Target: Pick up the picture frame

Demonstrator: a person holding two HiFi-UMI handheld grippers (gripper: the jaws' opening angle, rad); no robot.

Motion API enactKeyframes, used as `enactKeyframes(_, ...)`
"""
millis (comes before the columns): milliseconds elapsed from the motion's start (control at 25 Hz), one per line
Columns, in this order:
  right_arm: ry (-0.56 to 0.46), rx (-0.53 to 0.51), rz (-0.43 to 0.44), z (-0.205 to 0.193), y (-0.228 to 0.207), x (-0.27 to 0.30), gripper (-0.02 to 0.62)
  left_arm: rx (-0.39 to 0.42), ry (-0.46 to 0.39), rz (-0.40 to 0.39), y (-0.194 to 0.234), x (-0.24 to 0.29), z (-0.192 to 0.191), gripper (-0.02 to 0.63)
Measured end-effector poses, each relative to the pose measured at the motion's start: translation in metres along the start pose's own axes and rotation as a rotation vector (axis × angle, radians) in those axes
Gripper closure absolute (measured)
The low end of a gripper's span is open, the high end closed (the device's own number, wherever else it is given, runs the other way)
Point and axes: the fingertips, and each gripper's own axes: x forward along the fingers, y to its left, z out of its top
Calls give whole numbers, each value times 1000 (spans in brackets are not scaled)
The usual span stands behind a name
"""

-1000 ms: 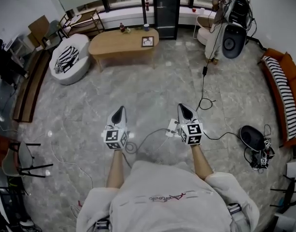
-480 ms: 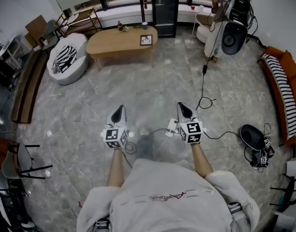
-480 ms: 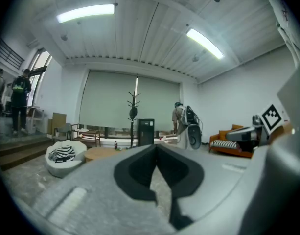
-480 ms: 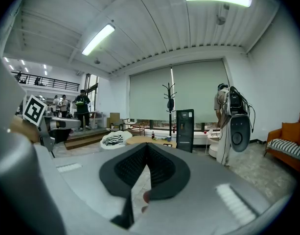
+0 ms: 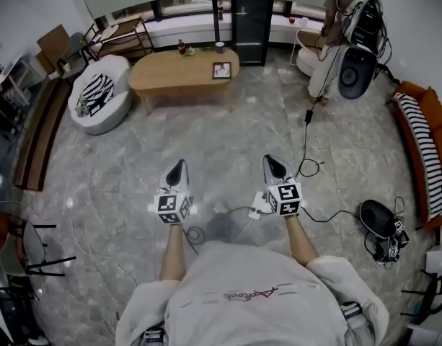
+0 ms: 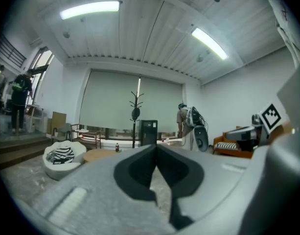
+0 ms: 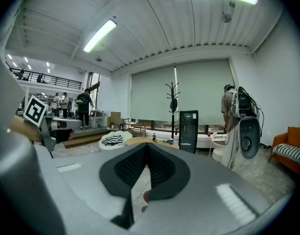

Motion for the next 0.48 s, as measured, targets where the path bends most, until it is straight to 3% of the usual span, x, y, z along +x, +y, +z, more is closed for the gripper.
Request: enactKeyframes(480,15,-6,3,33,-20,119,591,-21,16,-24,62,100,14,603)
